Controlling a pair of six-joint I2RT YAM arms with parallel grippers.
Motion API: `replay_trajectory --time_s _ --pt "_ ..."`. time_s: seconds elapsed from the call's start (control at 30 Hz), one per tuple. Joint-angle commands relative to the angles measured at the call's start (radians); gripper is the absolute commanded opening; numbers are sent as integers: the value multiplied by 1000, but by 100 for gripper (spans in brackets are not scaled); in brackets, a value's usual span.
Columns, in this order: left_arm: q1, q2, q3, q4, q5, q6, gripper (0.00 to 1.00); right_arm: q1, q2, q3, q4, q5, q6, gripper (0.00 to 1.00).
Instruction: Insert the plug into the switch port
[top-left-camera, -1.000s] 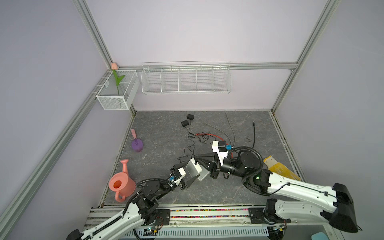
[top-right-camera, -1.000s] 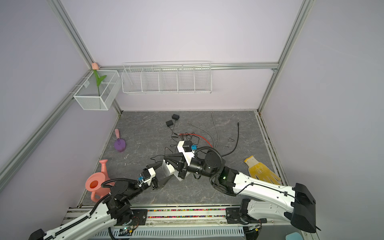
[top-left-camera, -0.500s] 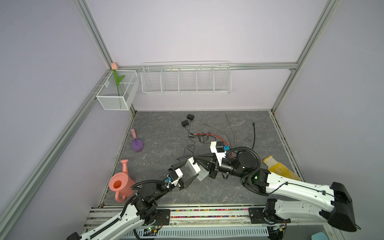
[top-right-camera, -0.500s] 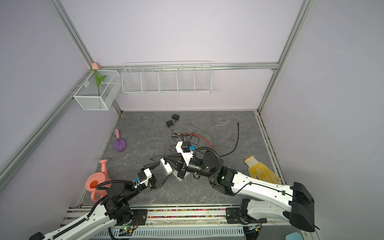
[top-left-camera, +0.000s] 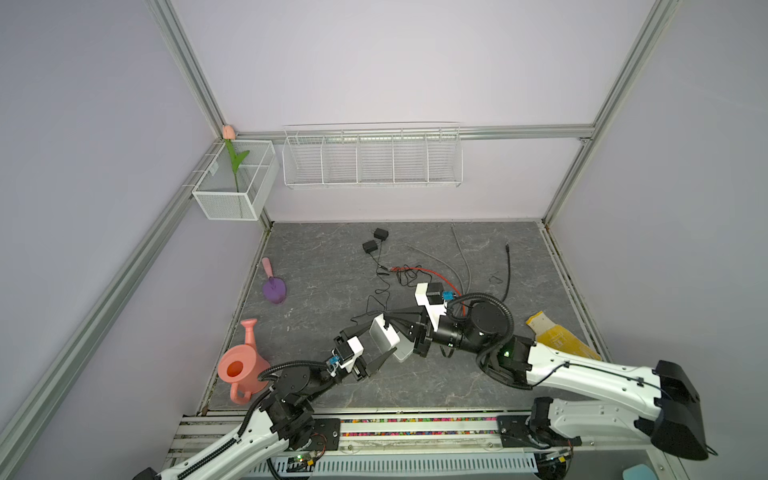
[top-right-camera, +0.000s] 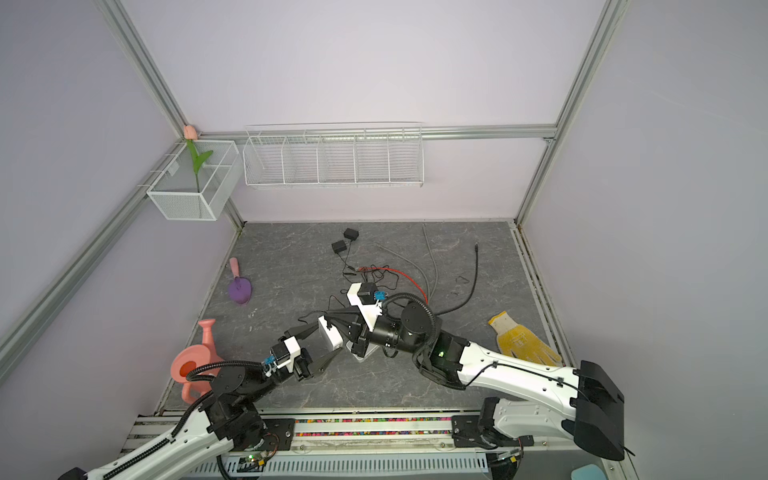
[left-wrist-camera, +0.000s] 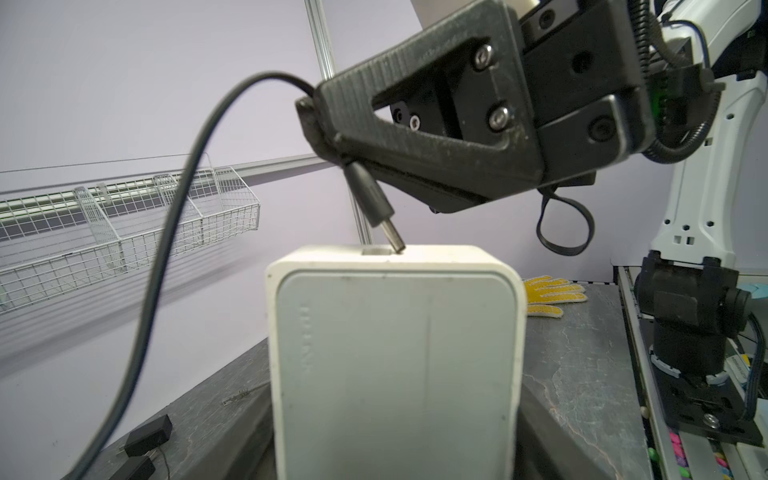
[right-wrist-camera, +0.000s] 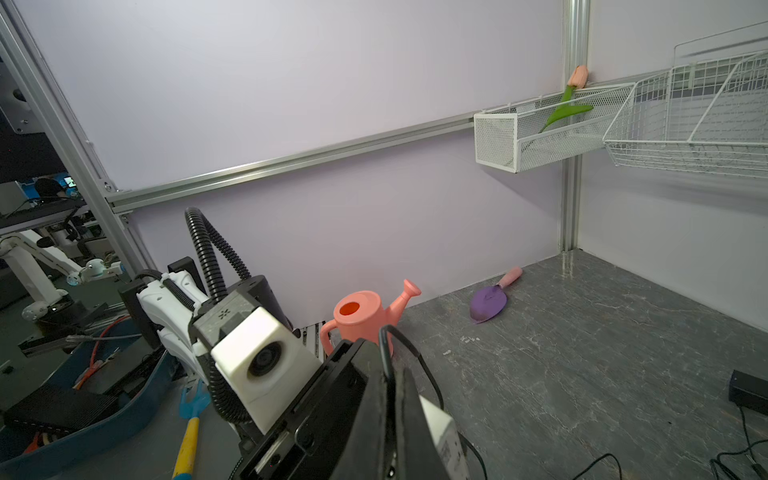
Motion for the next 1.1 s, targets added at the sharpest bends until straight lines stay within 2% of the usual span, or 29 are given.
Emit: replay_trajectory --time_s 0.0,0.6,1.07 --pt "-6 -18 45 22 13 -17 0 5 15 26 26 15 -26 7" --pt "-6 -62 61 -25 1 -67 0 6 42 25 30 -12 -13 6" --pt "-5 -68 81 -43 -16 -96 0 11 20 -59 62 -37 43 6"
